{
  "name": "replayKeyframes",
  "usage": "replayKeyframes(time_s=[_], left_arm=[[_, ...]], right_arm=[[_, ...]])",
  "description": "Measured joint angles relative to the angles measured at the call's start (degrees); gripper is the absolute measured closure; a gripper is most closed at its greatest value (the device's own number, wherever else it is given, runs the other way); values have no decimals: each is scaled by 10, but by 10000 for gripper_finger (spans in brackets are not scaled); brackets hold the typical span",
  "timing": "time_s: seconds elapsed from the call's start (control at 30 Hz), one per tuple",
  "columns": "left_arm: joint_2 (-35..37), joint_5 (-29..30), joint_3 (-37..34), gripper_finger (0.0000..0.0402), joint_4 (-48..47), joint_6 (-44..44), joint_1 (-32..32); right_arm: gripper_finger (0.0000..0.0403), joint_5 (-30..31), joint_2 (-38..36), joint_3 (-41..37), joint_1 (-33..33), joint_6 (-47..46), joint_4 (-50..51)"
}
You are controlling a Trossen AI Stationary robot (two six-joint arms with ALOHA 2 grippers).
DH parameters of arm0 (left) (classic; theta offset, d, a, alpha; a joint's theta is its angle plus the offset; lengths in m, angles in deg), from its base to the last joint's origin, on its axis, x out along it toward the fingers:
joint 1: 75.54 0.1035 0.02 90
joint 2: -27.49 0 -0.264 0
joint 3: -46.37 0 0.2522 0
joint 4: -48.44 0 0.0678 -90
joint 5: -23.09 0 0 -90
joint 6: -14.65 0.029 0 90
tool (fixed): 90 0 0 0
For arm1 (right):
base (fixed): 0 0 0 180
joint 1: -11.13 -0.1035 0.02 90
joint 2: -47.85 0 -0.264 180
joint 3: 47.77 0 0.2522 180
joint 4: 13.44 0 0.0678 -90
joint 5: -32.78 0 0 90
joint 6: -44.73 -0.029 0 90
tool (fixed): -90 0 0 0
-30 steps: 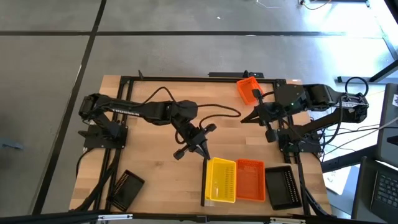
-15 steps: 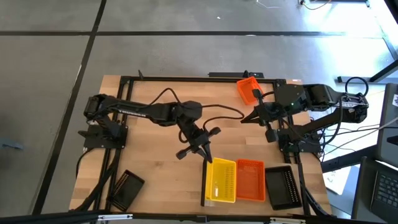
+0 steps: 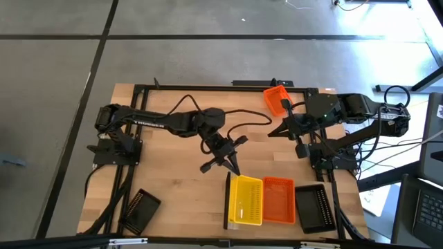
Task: Stack baskets on shelf by color
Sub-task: Stack the yellow bin on top of the yellow bin, then stack the black bin on top of the black bin
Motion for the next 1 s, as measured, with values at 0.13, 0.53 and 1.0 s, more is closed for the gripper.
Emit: replayKeyframes(time_s=[0.13, 0.53, 1.0], left_arm=[[-17, -18, 0, 401, -1, -18, 0], [-32, -71, 0, 401, 8, -57, 8], [-36, -74, 0, 401, 13, -68, 14]], right_arm=[[402, 0, 0, 0, 0, 2, 0], [402, 0, 0, 0, 0, 2, 0], [402, 0, 0, 0, 0, 3, 0]])
